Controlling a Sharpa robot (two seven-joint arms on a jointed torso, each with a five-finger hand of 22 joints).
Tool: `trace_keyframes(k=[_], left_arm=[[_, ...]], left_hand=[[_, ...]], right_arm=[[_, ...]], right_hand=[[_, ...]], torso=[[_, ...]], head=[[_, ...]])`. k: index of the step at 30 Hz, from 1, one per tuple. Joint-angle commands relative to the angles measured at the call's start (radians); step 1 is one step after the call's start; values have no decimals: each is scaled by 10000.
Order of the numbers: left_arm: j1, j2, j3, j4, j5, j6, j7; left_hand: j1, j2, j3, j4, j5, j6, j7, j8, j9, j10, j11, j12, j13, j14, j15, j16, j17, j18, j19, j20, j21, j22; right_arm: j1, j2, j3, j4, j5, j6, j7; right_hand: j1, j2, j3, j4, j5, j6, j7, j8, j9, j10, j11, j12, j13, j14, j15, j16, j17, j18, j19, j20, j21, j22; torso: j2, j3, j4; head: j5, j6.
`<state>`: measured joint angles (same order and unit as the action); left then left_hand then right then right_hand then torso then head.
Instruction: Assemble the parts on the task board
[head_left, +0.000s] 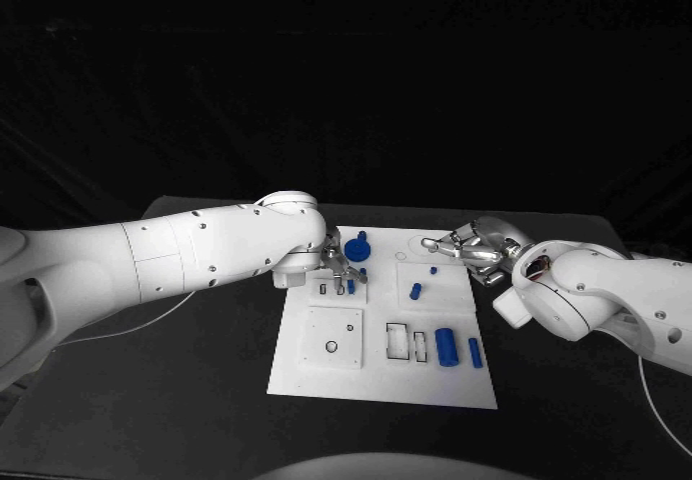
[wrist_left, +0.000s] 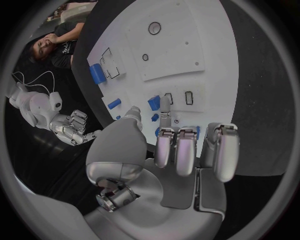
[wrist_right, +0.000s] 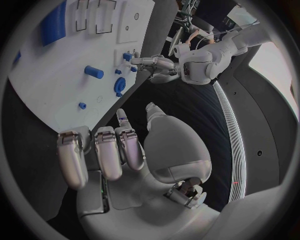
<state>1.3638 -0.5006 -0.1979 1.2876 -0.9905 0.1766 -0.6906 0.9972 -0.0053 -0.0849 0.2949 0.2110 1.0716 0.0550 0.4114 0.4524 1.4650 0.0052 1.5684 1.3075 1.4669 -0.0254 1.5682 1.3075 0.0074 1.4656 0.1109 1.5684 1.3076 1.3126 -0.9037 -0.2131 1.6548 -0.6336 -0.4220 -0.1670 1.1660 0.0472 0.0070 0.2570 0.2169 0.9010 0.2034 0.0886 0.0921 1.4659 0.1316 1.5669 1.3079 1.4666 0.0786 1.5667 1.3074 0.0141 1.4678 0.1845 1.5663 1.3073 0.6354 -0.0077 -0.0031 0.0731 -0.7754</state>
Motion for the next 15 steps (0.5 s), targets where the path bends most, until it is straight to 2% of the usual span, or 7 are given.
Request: trace_keyframes(k=[1,5,15], left_arm=[[-9,144,2,-94,72,-63,-427],[-15,257,1,-179,97,-31,-443],[-24,386,-6,-339,70,134,-561]], left_hand=[[124,34,31,-19,37,-76,-3,-55,27,1058,-44,24,2633,1039,-62,25,2633,-74,1052,-81,24,2632],[152,67,31,-24,40,-98,1,-74,53,1058,-40,24,2633,1039,-60,25,2633,-74,1052,-90,24,2632],[334,145,42,-36,82,-154,7,-130,161,1058,-33,24,2633,1039,-54,25,2633,-74,1052,-113,24,2632]], right_arm=[[-16,10,-1,-11,-108,136,-29],[-21,20,-1,-15,-109,133,-29],[-24,23,-1,9,-109,133,-36]], right_hand=[[-61,47,13,62,35,-26,50,33,15,1049,95,39,2629,1042,81,41,2634,-141,1030,82,45,2635],[-55,58,10,65,39,-32,53,32,15,1049,98,39,2629,1042,84,41,2634,-141,1030,85,45,2635],[-55,58,10,65,39,-32,53,32,15,1049,98,39,2629,1042,84,41,2634,-141,1030,85,45,2635]], torso=[[3,3,4],[5,-1,-14],[0,8,6]], head=[[-37,-34],[-64,-48],[-78,-88]])
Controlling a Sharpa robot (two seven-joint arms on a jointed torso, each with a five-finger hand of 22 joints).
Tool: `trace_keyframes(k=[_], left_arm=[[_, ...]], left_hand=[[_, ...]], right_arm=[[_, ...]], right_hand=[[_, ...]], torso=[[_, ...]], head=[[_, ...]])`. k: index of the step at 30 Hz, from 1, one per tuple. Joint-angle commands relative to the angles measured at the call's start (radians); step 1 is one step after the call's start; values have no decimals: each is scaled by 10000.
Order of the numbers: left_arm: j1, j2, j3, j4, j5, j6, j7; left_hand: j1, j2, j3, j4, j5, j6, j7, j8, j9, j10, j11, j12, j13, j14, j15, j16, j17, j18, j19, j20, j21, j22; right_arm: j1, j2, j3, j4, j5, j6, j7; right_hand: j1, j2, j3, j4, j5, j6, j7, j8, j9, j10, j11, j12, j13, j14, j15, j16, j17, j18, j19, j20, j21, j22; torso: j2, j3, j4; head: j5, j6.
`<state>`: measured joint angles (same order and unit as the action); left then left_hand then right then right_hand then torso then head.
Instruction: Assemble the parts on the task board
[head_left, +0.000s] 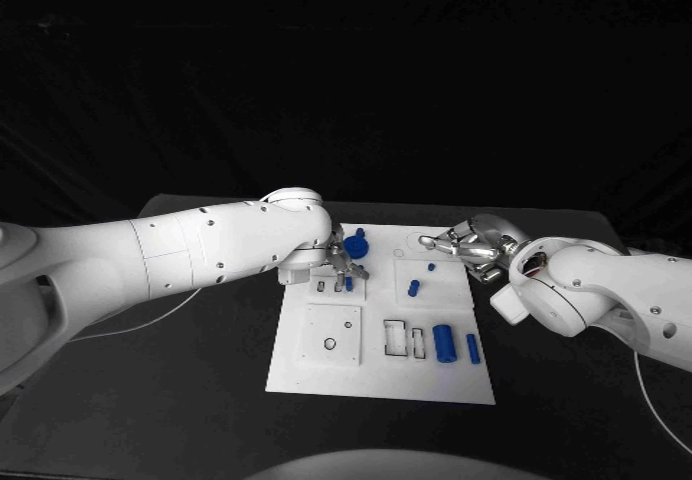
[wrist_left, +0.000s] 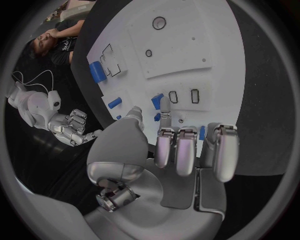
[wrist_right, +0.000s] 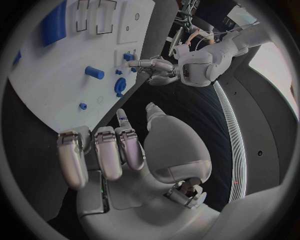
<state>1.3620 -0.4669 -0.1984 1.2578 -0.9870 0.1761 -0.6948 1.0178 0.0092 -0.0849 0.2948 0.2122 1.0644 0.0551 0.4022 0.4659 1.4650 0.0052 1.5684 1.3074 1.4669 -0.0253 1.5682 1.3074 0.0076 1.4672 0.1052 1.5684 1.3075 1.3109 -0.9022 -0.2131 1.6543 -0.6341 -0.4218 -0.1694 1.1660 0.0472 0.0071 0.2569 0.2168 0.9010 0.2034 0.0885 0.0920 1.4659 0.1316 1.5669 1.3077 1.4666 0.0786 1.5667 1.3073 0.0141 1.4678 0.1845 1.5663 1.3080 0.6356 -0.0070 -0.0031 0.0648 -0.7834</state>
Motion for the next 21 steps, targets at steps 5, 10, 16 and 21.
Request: trace_keyframes(k=[5,10,16,21], left_arm=[[-33,96,-14,-135,39,169,-572],[-92,141,-20,-260,18,185,-597],[-214,212,-23,-411,12,130,-574],[-264,248,-24,-465,11,112,-566]], left_hand=[[257,21,40,-34,174,-108,6,-73,108,1058,-33,24,2634,1039,-54,26,2634,-76,1036,-68,24,2632],[320,26,36,-33,234,-122,7,-93,152,1058,-33,24,2634,1039,-53,26,2634,-76,1036,-74,24,2632],[362,33,36,-33,266,-133,7,-107,179,1058,-33,24,2634,1039,-53,26,2634,-76,1036,-77,24,2632],[415,49,42,-35,291,-142,6,-121,211,1058,-33,24,2634,1039,-54,26,2634,-76,1036,-79,24,2632]], right_arm=[[-7,16,-1,18,-105,135,-14],[-7,17,-1,33,-105,144,-19],[-7,25,-1,26,-105,141,-23],[-7,26,-1,26,-105,150,-32]], right_hand=[[-55,58,9,66,39,-32,53,32,17,1049,99,39,2631,1042,84,41,2635,-141,1030,85,45,2628],[-55,58,9,66,39,-32,53,32,17,1049,99,39,2631,1042,84,41,2635,-141,1030,85,45,2628],[-46,68,2,68,43,-39,56,32,17,1049,103,39,2631,1042,87,41,2635,-141,1030,90,45,2628],[-46,68,2,68,43,-39,56,32,17,1049,103,39,2631,1042,87,41,2635,-141,1030,90,45,2628]], torso=[[-12,-3,-5],[-6,-5,1],[-12,-8,1],[-7,-4,-1]], head=[[28,-22],[37,-55],[29,-65],[27,-84]])
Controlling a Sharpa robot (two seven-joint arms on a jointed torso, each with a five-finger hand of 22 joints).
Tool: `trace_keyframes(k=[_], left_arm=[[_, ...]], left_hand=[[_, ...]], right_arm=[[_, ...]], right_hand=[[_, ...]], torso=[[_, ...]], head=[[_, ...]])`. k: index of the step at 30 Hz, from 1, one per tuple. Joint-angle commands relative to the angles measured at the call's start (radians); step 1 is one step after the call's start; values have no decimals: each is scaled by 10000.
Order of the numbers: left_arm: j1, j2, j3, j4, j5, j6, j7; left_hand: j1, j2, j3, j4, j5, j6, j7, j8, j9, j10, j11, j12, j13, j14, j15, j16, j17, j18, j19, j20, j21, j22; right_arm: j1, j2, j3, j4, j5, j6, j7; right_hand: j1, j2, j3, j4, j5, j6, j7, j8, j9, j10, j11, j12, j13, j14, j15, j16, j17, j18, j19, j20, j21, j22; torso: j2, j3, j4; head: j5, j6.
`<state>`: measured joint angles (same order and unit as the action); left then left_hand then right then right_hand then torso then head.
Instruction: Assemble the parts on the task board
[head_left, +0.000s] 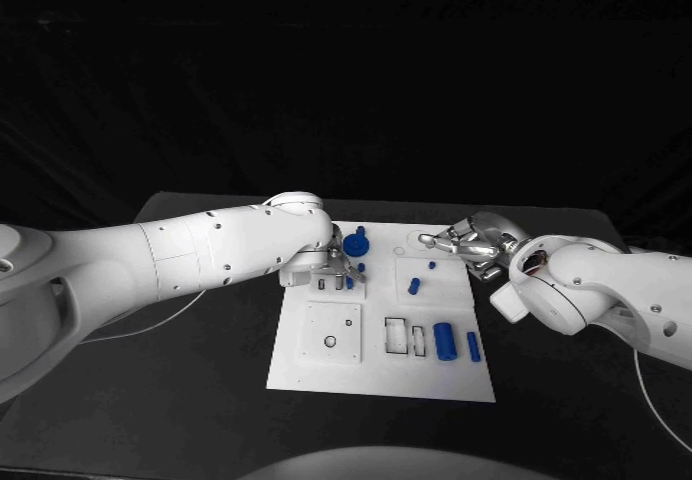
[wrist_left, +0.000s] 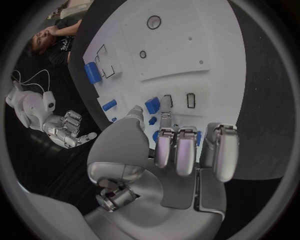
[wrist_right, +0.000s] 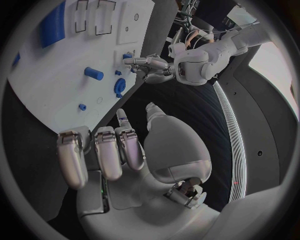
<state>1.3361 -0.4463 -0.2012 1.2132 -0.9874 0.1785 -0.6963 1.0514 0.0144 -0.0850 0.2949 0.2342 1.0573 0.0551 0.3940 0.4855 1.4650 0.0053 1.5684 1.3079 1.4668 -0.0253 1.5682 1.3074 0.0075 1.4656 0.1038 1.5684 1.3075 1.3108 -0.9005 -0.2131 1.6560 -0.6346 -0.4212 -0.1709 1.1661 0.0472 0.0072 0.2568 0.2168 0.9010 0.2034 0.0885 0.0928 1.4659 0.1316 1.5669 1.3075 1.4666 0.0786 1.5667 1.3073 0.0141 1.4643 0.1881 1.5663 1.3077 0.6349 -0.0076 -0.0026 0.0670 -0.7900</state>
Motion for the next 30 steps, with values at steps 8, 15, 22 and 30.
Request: trace_keyframes(k=[8,15,22,30], left_arm=[[-24,72,5,-122,82,107,-474],[-28,100,5,-114,117,33,-396],[-31,165,5,-171,117,-31,-311],[-33,185,6,-220,146,-59,-245]], left_hand=[[388,45,88,-45,114,-113,-3,-106,149,1058,-42,24,2629,1040,-61,26,2634,-75,1052,-74,24,2633],[562,88,109,-31,259,-129,-6,-158,252,1058,-45,24,2629,1040,-63,26,2634,-75,1052,-84,24,2633],[659,98,106,-32,403,-84,-24,-158,349,1058,-58,24,2629,1040,-71,26,2634,-75,1052,-87,24,2633],[864,95,119,-40,671,-35,-66,-130,530,1058,-95,24,2629,1040,-99,26,2634,-75,1052,-104,24,2633]], right_arm=[[-7,-4,-1,16,-100,143,-34],[-7,-8,-1,1,-101,155,-63],[-7,-4,-1,0,-102,171,-75],[-7,-14,-1,-14,-109,171,-104]], right_hand=[[-47,68,1,69,44,-39,56,32,9,1049,103,39,2633,1042,88,41,2635,-141,1065,54,45,2631],[-38,76,-6,71,47,-45,59,33,10,1049,105,39,2633,1042,92,41,2635,-141,1065,58,45,2631],[-38,76,-6,71,47,-45,59,33,10,1049,105,39,2633,1042,92,41,2635,-141,1065,58,45,2631],[-32,83,-12,72,49,-49,62,34,11,1049,108,39,2633,1042,94,41,2635,-141,1065,61,45,2631]], torso=[[1,9,2],[-3,7,-3],[-1,10,-10],[-1,10,-1]], head=[[7,-50],[13,-40],[24,-48],[17,-54]])
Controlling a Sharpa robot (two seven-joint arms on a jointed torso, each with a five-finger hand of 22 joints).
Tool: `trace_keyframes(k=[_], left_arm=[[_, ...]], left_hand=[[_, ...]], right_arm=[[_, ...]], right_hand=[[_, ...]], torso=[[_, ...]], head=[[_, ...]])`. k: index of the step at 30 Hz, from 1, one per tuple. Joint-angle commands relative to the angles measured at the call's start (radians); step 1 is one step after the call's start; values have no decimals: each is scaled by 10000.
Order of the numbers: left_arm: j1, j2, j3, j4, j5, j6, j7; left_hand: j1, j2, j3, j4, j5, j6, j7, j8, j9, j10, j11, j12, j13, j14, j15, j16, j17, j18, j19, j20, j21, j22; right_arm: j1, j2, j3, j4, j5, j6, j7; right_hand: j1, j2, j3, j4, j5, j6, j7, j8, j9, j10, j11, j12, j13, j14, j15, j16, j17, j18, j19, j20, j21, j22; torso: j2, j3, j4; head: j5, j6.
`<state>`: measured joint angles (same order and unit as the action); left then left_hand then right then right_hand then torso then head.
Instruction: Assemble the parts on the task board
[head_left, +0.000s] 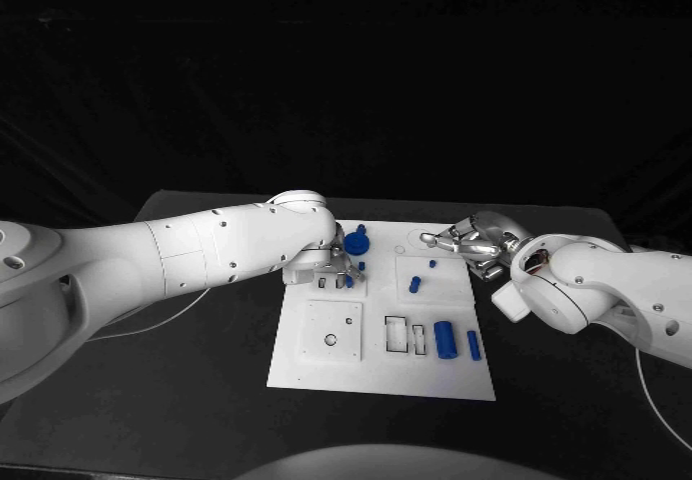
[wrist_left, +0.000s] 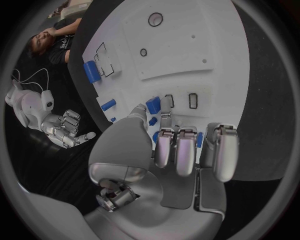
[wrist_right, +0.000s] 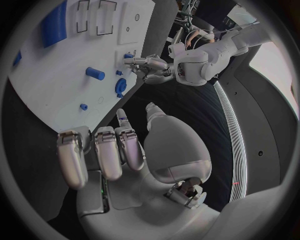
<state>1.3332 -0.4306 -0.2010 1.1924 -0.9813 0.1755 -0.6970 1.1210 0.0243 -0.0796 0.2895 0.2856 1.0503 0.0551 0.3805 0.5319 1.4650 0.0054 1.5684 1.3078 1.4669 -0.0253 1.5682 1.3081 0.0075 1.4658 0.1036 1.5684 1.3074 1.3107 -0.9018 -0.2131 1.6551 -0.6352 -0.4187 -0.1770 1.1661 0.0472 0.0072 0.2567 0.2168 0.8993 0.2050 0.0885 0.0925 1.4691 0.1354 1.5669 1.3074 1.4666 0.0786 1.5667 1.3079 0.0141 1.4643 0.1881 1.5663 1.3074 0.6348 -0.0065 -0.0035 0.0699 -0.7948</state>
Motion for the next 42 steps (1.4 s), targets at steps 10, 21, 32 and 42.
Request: trace_keyframes(k=[10,21,32,42], left_arm=[[-5,-12,3,-9,115,-106,-136],[-3,-61,6,21,126,-421,86],[134,-458,25,308,138,-71,-262],[257,-577,27,370,485,336,-611]], left_hand=[[1513,-393,608,6,3868,-48,-202,-73,665,1058,-228,24,2630,1039,-225,26,2627,-75,1050,-211,24,2634],[1936,-612,899,-23,4606,3,-260,-3,1007,1058,-281,24,2630,1039,-265,26,2627,-75,1050,-242,24,2634],[1937,-604,961,15,4400,30,-259,3,1116,1058,-283,24,2630,1039,-269,26,2627,-75,1050,-254,24,2634],[2024,-514,1163,20,3255,79,-276,-101,1414,1058,-303,24,2630,1039,-291,26,2627,-68,1022,-279,5,2624]], right_arm=[[-16,-1,-1,-28,-126,113,-67],[-62,2,-1,-59,-134,111,-102],[-85,13,-1,-136,-135,98,-117],[-107,21,-2,-184,-135,94,-118]], right_hand=[[-27,91,-13,73,52,-40,47,32,12,1017,72,39,2634,1042,96,41,2629,-141,1065,64,45,2634],[-21,99,-14,73,54,-47,49,30,12,1017,73,39,2634,1042,98,41,2629,-141,1065,65,45,2634],[-14,108,-14,74,57,-54,52,28,11,1017,75,39,2634,1042,99,41,2629,-141,1065,67,45,2634],[-5,120,-14,73,59,-62,55,25,10,1017,78,39,2634,1042,102,41,2629,-141,1065,70,45,2634]], torso=[[-4,-5,1],[0,-6,9],[-13,8,13],[-8,-3,7]], head=[[-22,-27],[-22,-47],[7,-81],[14,-86]])
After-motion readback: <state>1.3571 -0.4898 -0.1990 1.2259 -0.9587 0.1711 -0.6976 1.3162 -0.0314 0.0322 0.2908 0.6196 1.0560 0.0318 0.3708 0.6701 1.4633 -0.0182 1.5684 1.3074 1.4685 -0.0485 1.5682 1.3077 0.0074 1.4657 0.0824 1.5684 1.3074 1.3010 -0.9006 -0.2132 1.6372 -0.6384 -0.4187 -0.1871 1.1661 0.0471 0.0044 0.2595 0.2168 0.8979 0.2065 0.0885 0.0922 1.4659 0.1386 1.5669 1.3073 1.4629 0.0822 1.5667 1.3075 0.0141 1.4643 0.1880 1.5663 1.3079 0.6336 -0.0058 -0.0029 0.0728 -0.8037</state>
